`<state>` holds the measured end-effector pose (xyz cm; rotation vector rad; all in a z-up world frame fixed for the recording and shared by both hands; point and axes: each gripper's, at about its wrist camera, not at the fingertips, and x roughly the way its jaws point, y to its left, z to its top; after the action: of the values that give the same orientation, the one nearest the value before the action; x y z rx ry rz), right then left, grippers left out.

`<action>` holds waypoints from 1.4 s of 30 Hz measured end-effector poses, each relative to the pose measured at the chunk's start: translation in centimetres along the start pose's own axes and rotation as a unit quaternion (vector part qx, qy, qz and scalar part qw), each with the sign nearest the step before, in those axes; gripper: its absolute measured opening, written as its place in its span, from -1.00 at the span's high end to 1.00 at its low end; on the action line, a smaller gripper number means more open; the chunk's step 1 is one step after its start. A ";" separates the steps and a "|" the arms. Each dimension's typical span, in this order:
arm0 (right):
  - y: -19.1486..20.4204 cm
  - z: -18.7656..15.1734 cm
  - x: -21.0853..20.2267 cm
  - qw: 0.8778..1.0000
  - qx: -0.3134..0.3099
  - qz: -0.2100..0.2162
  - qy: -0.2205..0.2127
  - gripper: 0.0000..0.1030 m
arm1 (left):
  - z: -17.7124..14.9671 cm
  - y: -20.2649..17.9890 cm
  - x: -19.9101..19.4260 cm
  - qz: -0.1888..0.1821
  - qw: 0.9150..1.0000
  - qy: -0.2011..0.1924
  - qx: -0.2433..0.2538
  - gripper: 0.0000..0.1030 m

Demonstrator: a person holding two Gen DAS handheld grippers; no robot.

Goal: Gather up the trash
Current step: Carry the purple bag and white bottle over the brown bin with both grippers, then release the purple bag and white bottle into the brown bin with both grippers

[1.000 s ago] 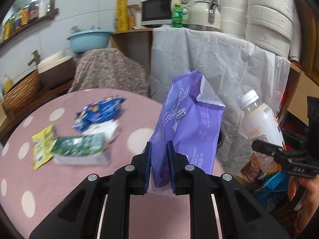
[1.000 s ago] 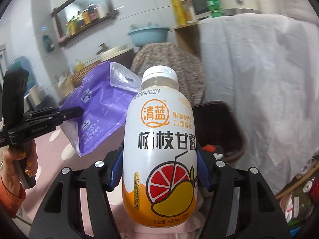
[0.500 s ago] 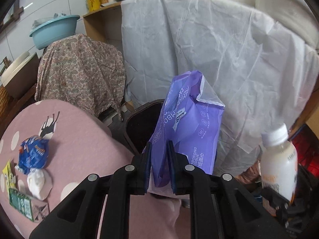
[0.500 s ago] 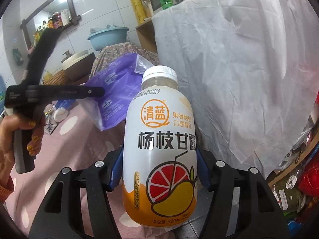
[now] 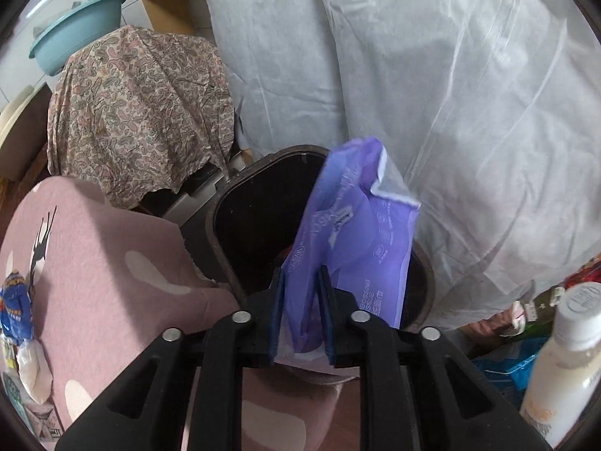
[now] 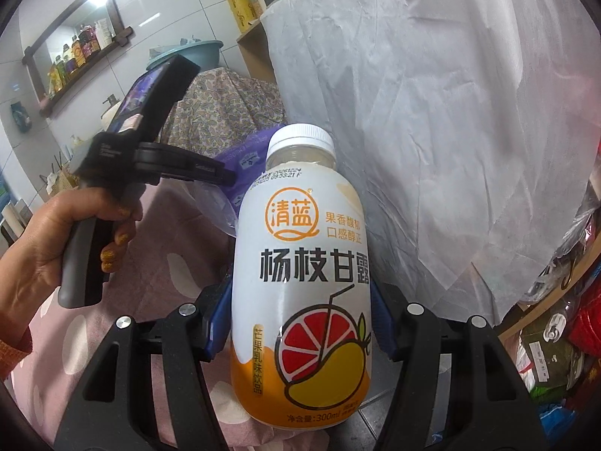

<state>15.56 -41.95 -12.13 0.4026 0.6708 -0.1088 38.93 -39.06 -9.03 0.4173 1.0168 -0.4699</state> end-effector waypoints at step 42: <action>3.0 4.7 28.8 0.968 -0.014 0.000 0.250 -0.20 | -8.8 7.4 -14.1 -0.019 0.983 -0.179 -0.033 -0.74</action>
<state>41.44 -40.15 -25.78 0.4061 1.1680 0.0043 30.54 -25.67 0.10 0.2430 0.6893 -0.5222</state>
